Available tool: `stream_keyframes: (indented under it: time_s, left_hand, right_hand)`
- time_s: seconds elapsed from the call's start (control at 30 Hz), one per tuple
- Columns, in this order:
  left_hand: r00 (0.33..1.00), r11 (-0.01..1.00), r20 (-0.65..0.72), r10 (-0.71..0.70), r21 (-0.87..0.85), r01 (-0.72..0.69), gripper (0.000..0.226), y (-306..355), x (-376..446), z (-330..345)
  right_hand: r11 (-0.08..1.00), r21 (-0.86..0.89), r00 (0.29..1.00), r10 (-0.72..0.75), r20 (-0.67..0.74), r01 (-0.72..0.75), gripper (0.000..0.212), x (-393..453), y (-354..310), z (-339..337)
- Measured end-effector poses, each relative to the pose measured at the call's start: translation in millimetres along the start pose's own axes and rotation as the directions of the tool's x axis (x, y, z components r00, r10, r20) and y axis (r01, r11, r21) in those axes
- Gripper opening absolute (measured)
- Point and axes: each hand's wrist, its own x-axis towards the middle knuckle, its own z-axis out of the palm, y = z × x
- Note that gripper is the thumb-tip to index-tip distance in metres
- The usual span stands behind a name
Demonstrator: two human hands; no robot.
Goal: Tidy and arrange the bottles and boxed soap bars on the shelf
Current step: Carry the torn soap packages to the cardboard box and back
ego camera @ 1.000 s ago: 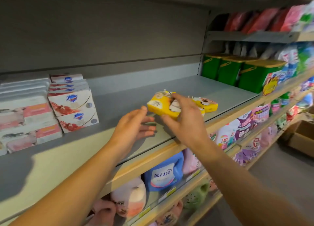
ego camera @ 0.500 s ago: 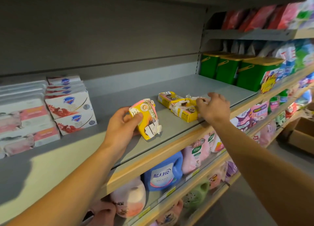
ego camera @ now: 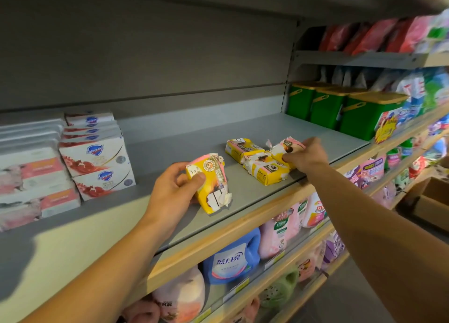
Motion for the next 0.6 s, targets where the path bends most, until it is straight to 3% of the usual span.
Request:
stream_keyframes:
  time_s: [0.2,0.3,0.37,0.6]
  left_hand:
    - [0.999,0.998,0.047,0.008,0.056,-0.011,0.019,1,-3,-6]
    - [1.000,0.999,0.030,0.001,0.045,-0.002,0.020,9,-9,-5]
    - [1.000,0.999,0.002,0.006,0.039,-0.006,0.020,17,-19,-2]
    - [0.995,1.000,-0.093,-0.028,0.010,0.029,0.022,46,-136,-24]
  right_hand:
    - [0.957,0.230,0.970,-0.132,-0.203,0.178,0.062,-25,-14,-14]
    - [0.819,0.561,0.992,-0.118,-0.037,0.118,0.044,-72,-21,-36]
    - [0.720,0.693,0.985,-0.145,0.091,0.042,0.035,-112,-20,-47]
    - [0.515,0.822,0.881,-0.239,0.409,-0.242,0.029,-255,21,-51]
